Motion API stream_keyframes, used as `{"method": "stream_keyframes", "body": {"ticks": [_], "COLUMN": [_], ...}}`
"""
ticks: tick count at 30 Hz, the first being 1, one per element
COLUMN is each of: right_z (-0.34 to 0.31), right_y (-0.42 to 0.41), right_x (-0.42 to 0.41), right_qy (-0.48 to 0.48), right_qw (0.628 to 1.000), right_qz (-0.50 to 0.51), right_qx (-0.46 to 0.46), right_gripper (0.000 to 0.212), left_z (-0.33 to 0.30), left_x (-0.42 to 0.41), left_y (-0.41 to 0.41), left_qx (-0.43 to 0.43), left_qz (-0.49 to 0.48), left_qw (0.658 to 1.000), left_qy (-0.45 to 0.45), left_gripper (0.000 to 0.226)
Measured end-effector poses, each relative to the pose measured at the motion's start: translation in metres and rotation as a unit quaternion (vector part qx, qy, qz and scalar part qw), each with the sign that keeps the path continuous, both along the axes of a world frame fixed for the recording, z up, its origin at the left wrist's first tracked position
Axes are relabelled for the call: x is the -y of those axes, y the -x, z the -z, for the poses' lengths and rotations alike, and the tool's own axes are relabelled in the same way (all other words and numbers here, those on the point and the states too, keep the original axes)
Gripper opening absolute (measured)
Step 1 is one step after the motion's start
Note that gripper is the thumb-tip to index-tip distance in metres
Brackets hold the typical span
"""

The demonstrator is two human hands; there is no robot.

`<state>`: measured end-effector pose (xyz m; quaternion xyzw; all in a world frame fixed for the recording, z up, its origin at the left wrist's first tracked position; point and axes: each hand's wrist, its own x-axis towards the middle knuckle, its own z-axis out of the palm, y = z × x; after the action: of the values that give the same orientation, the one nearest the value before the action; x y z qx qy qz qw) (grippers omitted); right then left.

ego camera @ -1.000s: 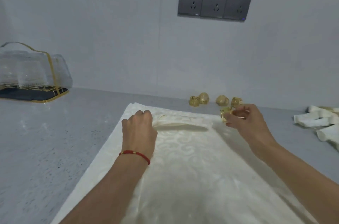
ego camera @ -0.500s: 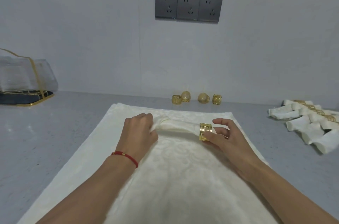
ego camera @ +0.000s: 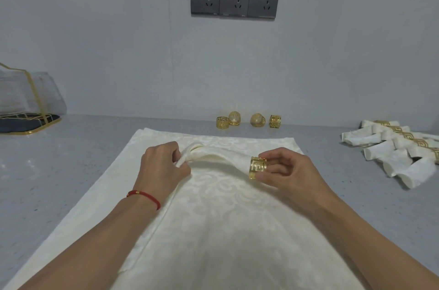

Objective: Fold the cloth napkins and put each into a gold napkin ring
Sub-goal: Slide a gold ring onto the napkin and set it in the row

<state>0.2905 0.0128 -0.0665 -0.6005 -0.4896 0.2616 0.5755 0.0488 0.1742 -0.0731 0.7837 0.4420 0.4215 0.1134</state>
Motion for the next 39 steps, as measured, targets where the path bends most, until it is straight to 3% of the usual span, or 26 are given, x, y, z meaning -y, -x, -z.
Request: {"method": "stream_keyframes", "body": {"ticks": [3,8,15,18,22,29,34,36,39], "right_z": [0.002,0.000,-0.008,-0.009,-0.010,-0.010,-0.006,-0.007,-0.010], "right_y": [0.000,0.002,0.008,0.008,0.010,0.007,0.006,0.006,0.006], "right_x": [-0.002,-0.001,0.010,0.011,0.010,0.009,0.008,0.009,0.010], "right_qy": [-0.023,-0.022,0.011,0.004,0.001,0.015,0.026,0.045,0.050], "right_qw": [1.000,0.997,0.965,0.971,0.994,0.995,0.975,0.951,0.934], "right_qz": [0.016,0.042,0.010,-0.005,0.010,0.024,0.024,0.017,0.019], "right_qx": [-0.010,0.065,0.262,0.237,0.108,0.097,0.221,0.307,0.352], "right_gripper": [0.043,0.043,0.041,0.039,0.028,0.018,0.028,0.035,0.038], "left_z": [0.001,0.005,0.002,0.003,0.003,-0.001,-0.006,-0.007,-0.004], "left_x": [-0.001,0.000,0.006,0.003,0.004,0.004,0.010,0.011,0.009], "left_y": [0.001,0.002,-0.002,0.001,0.001,-0.001,-0.004,-0.005,-0.003], "left_qx": [-0.001,-0.034,-0.053,-0.059,-0.060,-0.086,-0.105,-0.103,-0.066], "left_qz": [0.004,0.057,0.047,0.028,0.020,0.041,0.079,0.085,0.073], "left_qw": [1.000,0.998,0.997,0.998,0.998,0.991,0.975,0.973,0.979], "left_qy": [0.007,-0.006,-0.014,-0.006,-0.018,-0.098,-0.180,-0.186,-0.177], "left_gripper": [0.025,0.024,0.023,0.023,0.024,0.022,0.032,0.030,0.024]}}
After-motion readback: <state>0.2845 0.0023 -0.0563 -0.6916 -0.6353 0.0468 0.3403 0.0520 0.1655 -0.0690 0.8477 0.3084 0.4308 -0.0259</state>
